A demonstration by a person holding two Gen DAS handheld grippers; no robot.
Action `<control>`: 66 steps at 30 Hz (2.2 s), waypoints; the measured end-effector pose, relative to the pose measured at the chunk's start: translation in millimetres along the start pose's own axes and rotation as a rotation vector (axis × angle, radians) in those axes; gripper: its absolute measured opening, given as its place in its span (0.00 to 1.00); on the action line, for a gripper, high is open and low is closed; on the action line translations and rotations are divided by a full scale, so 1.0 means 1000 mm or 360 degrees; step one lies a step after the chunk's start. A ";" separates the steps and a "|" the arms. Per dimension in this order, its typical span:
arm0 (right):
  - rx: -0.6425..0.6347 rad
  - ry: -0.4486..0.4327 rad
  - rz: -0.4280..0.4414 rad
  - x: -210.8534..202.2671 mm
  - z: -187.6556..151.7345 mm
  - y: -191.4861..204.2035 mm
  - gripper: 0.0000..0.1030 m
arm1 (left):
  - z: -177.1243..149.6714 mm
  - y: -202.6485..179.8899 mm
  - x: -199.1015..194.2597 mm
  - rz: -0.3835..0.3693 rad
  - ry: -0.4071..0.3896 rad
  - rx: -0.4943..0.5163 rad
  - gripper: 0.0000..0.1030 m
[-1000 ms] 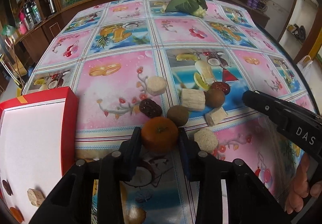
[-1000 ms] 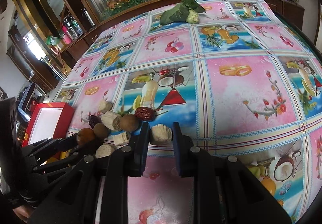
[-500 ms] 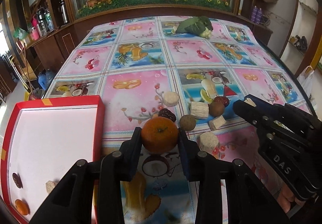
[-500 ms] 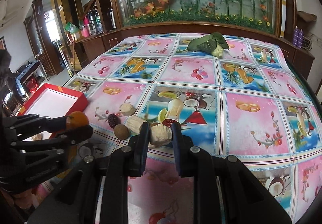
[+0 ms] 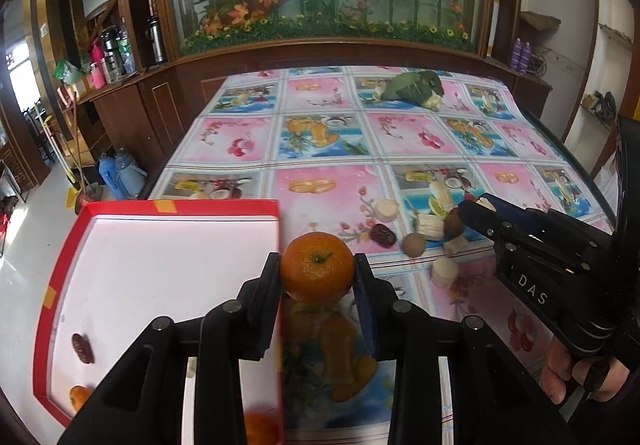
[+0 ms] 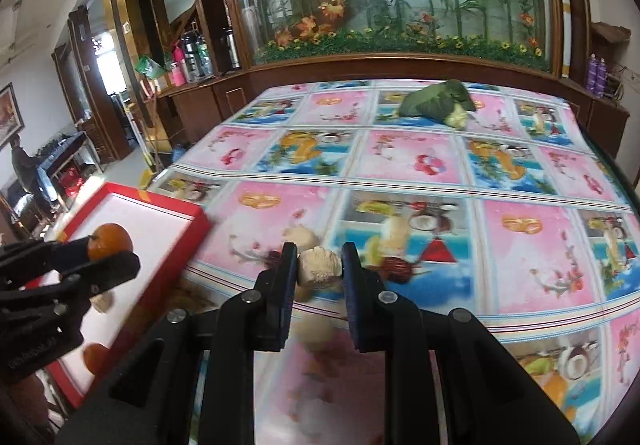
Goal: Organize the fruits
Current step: 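Carry the cube and orange over the tray and open both tools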
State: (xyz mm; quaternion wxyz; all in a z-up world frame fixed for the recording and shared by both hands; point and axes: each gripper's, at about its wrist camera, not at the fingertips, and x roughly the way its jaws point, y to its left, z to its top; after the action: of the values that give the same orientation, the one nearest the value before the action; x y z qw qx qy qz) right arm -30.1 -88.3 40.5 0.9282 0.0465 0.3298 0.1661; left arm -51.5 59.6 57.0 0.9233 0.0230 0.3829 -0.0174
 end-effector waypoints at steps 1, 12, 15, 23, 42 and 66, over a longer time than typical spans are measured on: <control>-0.0015 0.0001 0.0012 0.002 0.002 0.009 0.24 | -0.001 0.005 -0.002 0.0012 -0.0006 -0.0012 0.33; -0.0217 0.0133 0.0228 0.039 0.018 0.123 0.24 | -0.016 0.086 -0.013 0.0239 -0.0025 -0.0185 0.33; -0.0247 0.0196 0.0246 0.050 0.016 0.141 0.24 | -0.022 0.103 -0.010 0.0291 -0.0003 -0.0224 0.33; -0.0312 0.0332 0.0208 0.074 0.006 0.168 0.24 | -0.033 0.131 0.004 0.0378 0.0046 -0.0280 0.33; -0.0320 0.0495 0.0160 0.104 -0.003 0.175 0.24 | -0.050 0.150 0.030 0.0396 0.0216 -0.0324 0.34; -0.0126 0.0212 0.0307 0.063 0.011 0.122 0.42 | -0.042 0.137 -0.002 0.0436 0.0129 -0.0393 0.72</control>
State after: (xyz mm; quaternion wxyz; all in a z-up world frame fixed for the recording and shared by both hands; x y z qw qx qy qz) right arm -11.2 48.3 35.7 0.8850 0.0302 0.3779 0.2703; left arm -76.0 199.2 33.0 0.8967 -0.0380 0.4124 0.1565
